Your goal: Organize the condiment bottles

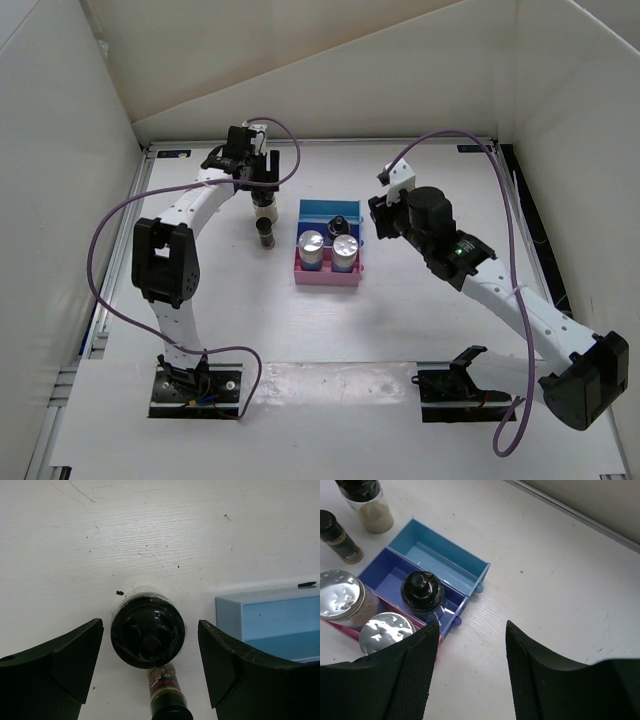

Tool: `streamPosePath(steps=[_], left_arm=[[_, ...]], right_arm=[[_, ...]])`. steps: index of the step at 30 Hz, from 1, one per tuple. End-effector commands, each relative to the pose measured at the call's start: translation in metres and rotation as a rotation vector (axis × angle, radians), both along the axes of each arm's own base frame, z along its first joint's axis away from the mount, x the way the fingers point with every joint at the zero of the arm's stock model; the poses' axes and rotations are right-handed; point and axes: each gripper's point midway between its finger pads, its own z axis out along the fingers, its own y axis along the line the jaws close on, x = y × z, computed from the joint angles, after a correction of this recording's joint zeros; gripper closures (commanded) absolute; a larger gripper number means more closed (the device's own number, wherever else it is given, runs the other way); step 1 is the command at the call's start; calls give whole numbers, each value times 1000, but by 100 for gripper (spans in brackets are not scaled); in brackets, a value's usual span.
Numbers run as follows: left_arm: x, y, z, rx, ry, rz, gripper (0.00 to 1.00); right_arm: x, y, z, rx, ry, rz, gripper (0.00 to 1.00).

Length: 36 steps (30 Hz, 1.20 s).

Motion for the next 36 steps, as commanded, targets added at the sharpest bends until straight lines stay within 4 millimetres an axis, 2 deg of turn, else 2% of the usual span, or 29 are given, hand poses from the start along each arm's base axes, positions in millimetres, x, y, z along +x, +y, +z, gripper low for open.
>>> streamPosePath(steps=[1,7,16,18,19,23,28,36], left_arm=[[5,1,15,-3,-34,-4,14],[4,5,10,12,-25,6,24],[-4,11,9,28,-26,9,35],[-5,12,9,30,-26,11,47],[-5,12,9,30,-26,13,67],[-6,17,13,40,-40,27,100],[-15,21,30,37,-86,32,100],[-35,15,83,35,-180,0,100]], right_arm=[[1,-2,6,26,-18,4,41],[4,-7,-2,24,-8,-15,43],[3,-3,-10,25,8,-9,46],[2,-3,-11,23,10,-11,46],[1,-4,-14,17,17,-13,47],[0,-4,-12,18,12,-14,47],[-5,1,-16,9,18,-3,48],[-21,11,-11,-7,-1,17,48]])
